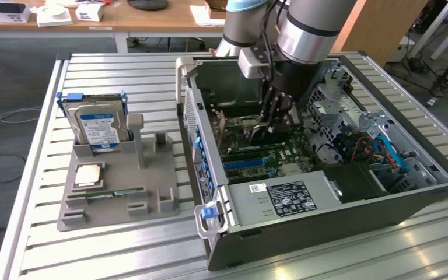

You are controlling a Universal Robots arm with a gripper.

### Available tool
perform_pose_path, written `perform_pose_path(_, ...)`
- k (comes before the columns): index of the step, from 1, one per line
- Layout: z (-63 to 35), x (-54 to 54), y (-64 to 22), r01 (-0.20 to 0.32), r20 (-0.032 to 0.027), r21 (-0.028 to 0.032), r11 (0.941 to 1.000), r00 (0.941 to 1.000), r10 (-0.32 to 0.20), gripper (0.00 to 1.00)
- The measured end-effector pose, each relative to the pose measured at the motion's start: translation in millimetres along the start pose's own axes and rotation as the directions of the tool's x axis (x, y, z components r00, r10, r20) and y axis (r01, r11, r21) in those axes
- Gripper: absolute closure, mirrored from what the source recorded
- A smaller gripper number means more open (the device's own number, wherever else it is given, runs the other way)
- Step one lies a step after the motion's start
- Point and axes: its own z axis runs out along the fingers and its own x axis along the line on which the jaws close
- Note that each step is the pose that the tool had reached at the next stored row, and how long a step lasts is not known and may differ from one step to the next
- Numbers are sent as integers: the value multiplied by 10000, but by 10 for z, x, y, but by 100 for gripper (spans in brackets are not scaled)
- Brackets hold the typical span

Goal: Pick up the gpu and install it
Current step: 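Insert the gpu into the slot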

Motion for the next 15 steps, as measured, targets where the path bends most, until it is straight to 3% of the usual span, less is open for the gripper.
perform_pose_path(15, 135, 4, 9, 67, -42, -4, 10000, 10000, -67, 73)
